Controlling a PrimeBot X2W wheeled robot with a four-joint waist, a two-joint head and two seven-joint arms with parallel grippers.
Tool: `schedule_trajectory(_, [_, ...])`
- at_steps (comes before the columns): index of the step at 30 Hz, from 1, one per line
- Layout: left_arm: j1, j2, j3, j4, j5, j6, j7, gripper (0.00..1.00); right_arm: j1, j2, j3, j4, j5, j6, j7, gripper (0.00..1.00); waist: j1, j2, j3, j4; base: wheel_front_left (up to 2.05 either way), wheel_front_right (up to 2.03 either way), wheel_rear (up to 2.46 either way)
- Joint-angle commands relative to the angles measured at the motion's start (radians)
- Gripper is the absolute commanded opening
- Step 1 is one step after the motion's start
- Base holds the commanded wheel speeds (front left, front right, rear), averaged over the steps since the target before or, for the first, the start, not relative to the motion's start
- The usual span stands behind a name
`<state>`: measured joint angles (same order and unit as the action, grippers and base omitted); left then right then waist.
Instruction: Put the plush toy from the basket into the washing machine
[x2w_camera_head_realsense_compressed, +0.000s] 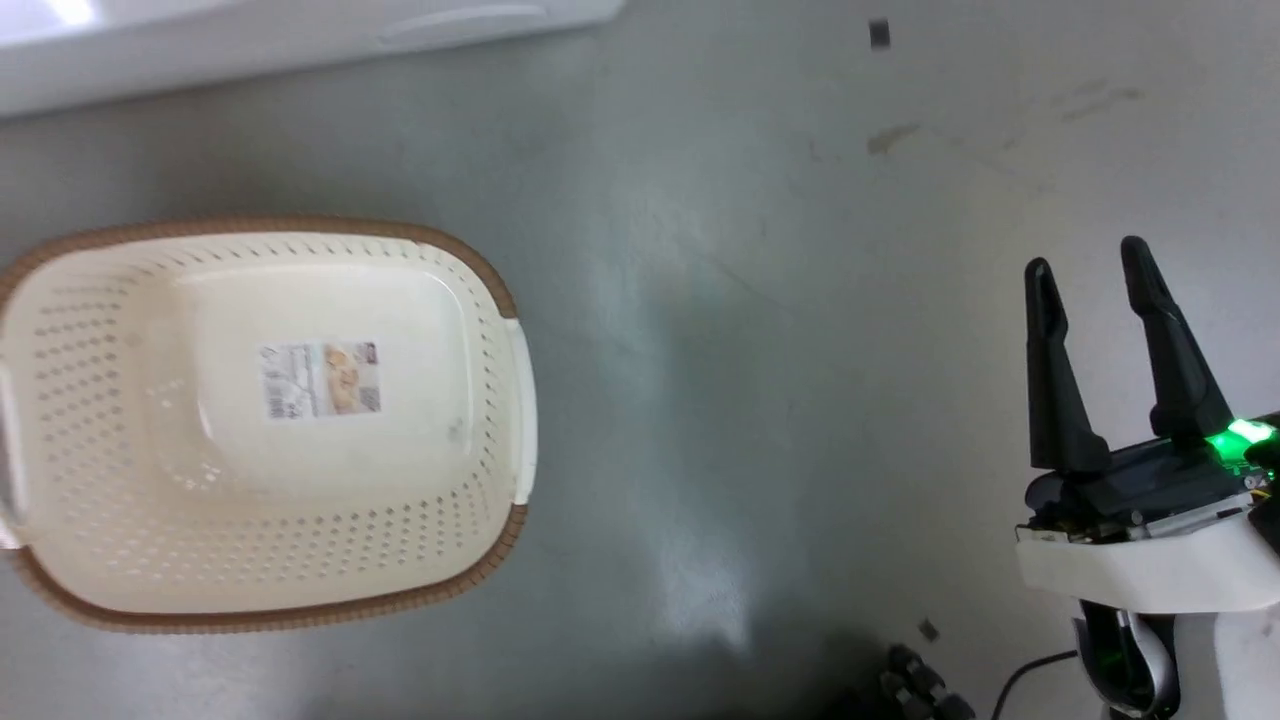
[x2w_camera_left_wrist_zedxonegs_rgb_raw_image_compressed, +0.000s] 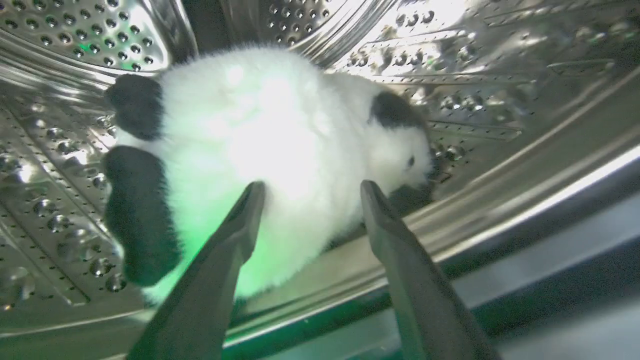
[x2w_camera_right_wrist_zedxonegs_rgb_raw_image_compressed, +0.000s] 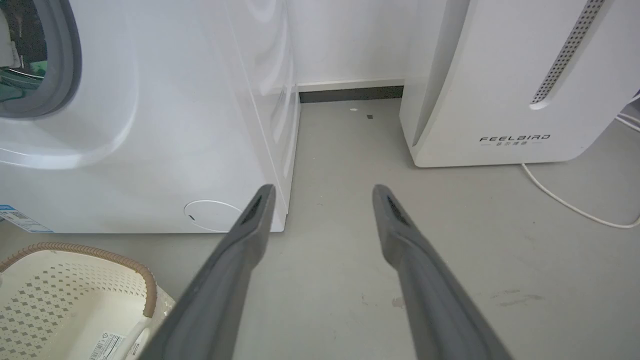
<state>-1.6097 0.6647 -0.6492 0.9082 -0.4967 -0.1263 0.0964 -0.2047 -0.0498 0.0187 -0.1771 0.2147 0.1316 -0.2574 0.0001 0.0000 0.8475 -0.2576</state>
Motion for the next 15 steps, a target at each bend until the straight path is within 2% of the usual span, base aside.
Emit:
schedule_trajectory(1, [0.036, -0.018, -0.005, 0.015, -0.015, -0.004, -0.03, 1.0, -0.016, 0.0, -0.008, 0.007, -0.008, -0.001, -0.004, 1.0, -0.0001, 0.0, -0.057, 0.028, 0.0, 0.0, 0.0])
schedule_trajectory(2, [0.101, -0.059, 0.013, 0.06, -0.05, 0.003, -0.13, 1.0, -0.014, 0.0, -0.021, 0.026, -0.034, -0.001, -0.004, 1.0, -0.0001, 0.0, -0.131, 0.055, 0.0, 0.0, 0.0])
schedule_trajectory(7, [0.224, -0.133, 0.017, 0.118, -0.077, 0.01, -0.282, 1.0, 0.001, 0.0, -0.043, 0.058, -0.082, -0.001, -0.004, 1.0, -0.0001, 0.0, -0.262, 0.105, 0.0, 0.0, 0.0])
schedule_trajectory(12, [0.351, -0.19, 0.044, 0.107, -0.108, 0.014, -0.352, 1.0, 0.037, 0.0, -0.063, 0.079, -0.123, -0.001, -0.004, 1.0, -0.0001, 0.0, -0.383, 0.158, 0.0, 0.0, 0.0])
schedule_trajectory(15, [0.448, -0.202, 0.058, 0.027, -0.092, 0.023, -0.357, 1.0, 0.063, 0.0, -0.07, 0.092, -0.129, -0.001, -0.004, 1.0, -0.0001, 0.0, -0.45, 0.187, 0.0, 0.0, 0.0])
